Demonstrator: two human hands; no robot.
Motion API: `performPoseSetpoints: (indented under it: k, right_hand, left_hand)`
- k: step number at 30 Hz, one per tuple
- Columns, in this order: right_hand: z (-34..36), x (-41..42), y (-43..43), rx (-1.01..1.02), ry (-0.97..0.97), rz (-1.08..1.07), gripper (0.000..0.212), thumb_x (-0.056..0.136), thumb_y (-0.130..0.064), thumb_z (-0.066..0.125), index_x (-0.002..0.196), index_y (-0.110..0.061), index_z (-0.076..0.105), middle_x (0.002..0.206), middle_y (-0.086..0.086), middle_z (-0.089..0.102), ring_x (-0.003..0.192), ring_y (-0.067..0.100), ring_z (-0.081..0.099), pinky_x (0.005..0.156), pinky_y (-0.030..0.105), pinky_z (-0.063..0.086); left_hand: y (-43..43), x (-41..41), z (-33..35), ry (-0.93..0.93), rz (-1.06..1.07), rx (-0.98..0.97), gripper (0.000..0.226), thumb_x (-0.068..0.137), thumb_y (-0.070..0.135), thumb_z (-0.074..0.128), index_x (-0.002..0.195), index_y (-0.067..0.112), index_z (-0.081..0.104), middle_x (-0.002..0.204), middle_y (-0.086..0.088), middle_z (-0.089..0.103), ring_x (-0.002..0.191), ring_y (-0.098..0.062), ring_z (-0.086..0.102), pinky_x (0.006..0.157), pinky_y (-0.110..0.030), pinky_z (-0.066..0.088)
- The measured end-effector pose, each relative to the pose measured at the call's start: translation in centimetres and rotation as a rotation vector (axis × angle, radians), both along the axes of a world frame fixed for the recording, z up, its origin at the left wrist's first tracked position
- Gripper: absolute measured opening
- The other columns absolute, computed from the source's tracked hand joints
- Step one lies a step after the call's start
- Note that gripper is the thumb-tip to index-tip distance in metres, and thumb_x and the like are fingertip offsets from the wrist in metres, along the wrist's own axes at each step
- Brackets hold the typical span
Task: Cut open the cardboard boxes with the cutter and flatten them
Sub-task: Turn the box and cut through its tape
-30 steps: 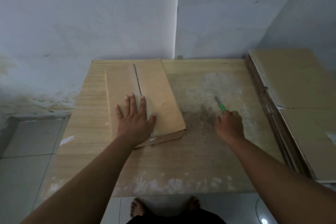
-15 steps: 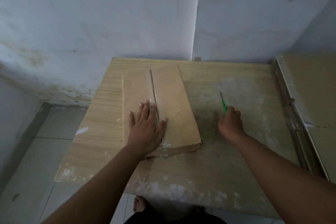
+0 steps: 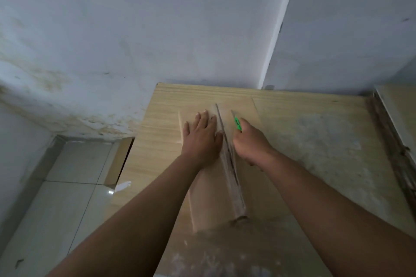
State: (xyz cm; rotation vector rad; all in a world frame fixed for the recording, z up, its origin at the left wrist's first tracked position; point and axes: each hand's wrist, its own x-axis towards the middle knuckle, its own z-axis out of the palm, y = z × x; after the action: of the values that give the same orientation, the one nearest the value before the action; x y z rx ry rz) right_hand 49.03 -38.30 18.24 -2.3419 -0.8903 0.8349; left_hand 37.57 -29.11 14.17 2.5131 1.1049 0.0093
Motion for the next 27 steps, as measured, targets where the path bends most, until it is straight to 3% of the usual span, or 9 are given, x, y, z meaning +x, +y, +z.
performPoseSetpoints:
  k: [3, 6, 8, 10, 13, 17, 20, 22, 27]
  right_hand:
    - [-0.3, -0.2, 2.0, -0.003, -0.103, 0.014, 0.039, 0.107, -0.032, 0.033, 0.130, -0.007, 0.051, 0.125, 0.024, 0.061, 0.111, 0.041, 0.060, 0.079, 0.036, 0.044]
    - [0.1, 0.1, 4.0, -0.026, -0.173, -0.031, 0.037, 0.108, -0.027, 0.033, 0.122, 0.000, 0.054, 0.122, 0.025, 0.062, 0.112, 0.040, 0.059, 0.074, 0.032, 0.035]
    - [0.3, 0.3, 5.2, -0.063, -0.174, -0.019, 0.039, 0.108, -0.026, 0.034, 0.120, 0.002, 0.058, 0.122, 0.024, 0.063, 0.113, 0.039, 0.059, 0.075, 0.029, 0.035]
    - [0.6, 0.2, 6.0, -0.100, -0.157, 0.006, 0.040, 0.107, -0.024, 0.034, 0.116, 0.003, 0.062, 0.120, 0.024, 0.064, 0.111, 0.038, 0.060, 0.074, 0.026, 0.034]
    - [0.8, 0.1, 6.9, -0.152, -0.133, 0.024, 0.039, 0.106, -0.021, 0.034, 0.113, 0.004, 0.064, 0.118, 0.024, 0.065, 0.109, 0.038, 0.061, 0.073, 0.027, 0.035]
    - [1.8, 0.1, 7.9, -0.255, -0.148, 0.103, 0.035, 0.104, -0.012, 0.034, 0.114, 0.005, 0.063, 0.123, 0.025, 0.061, 0.112, 0.039, 0.059, 0.074, 0.027, 0.035]
    - [2.1, 0.0, 9.0, -0.321, -0.174, 0.181, 0.032, 0.099, -0.004, 0.036, 0.115, 0.005, 0.063, 0.115, 0.023, 0.062, 0.085, 0.033, 0.060, 0.063, 0.024, 0.035]
    - [2.3, -0.1, 9.5, -0.345, -0.171, 0.190, 0.031, 0.099, -0.005, 0.039, 0.115, 0.005, 0.063, 0.104, 0.018, 0.062, 0.064, 0.021, 0.048, 0.049, 0.024, 0.029]
    - [1.0, -0.9, 9.0, -0.366, -0.219, 0.218, 0.033, 0.099, -0.009, 0.040, 0.122, 0.002, 0.061, 0.126, 0.019, 0.060, 0.109, 0.034, 0.062, 0.068, 0.026, 0.039]
  left_hand:
    - [3.4, 1.1, 0.0, -0.009, -0.023, 0.007, 0.060, 0.110, 0.044, 0.027, 0.164, 0.017, 0.020, 0.173, -0.004, 0.008, 0.160, -0.024, 0.000, 0.127, -0.052, 0.002]
    - [6.7, 2.1, -0.4, -0.045, 0.001, 0.031, 0.052, 0.111, 0.040, 0.030, 0.160, 0.024, 0.035, 0.167, -0.002, 0.032, 0.156, -0.024, 0.021, 0.126, -0.050, 0.009]
    - [8.3, 2.6, -0.7, -0.116, 0.042, 0.008, 0.043, 0.109, 0.039, 0.037, 0.146, 0.030, 0.055, 0.148, 0.002, 0.057, 0.138, -0.023, 0.047, 0.117, -0.044, 0.023]
    - [9.1, 2.9, -0.8, -0.221, 0.107, -0.052, 0.031, 0.106, 0.038, 0.045, 0.125, 0.032, 0.069, 0.123, 0.006, 0.072, 0.116, -0.020, 0.061, 0.101, -0.037, 0.029]
    - [9.6, 3.2, -1.1, -0.289, 0.174, -0.065, 0.025, 0.103, 0.041, 0.052, 0.107, 0.030, 0.074, 0.103, 0.007, 0.076, 0.100, -0.020, 0.065, 0.090, -0.034, 0.029]
    - [9.8, 3.3, -1.4, -0.327, 0.207, -0.058, 0.025, 0.102, 0.043, 0.056, 0.104, 0.029, 0.076, 0.100, 0.005, 0.077, 0.096, -0.021, 0.066, 0.091, -0.035, 0.031]
    - [9.9, 3.5, -1.4, -0.343, 0.228, -0.065, 0.023, 0.101, 0.042, 0.058, 0.103, 0.029, 0.077, 0.099, 0.004, 0.077, 0.094, -0.021, 0.066, 0.090, -0.035, 0.033]
    - [9.9, 3.5, -1.4, -0.350, 0.229, -0.074, 0.023, 0.100, 0.041, 0.059, 0.101, 0.028, 0.078, 0.098, 0.004, 0.077, 0.093, -0.022, 0.066, 0.090, -0.035, 0.035]
    - [10.0, 3.5, -1.5, -0.357, 0.239, -0.107, 0.024, 0.100, 0.042, 0.060, 0.099, 0.026, 0.079, 0.097, 0.005, 0.077, 0.093, -0.021, 0.067, 0.095, -0.039, 0.040]
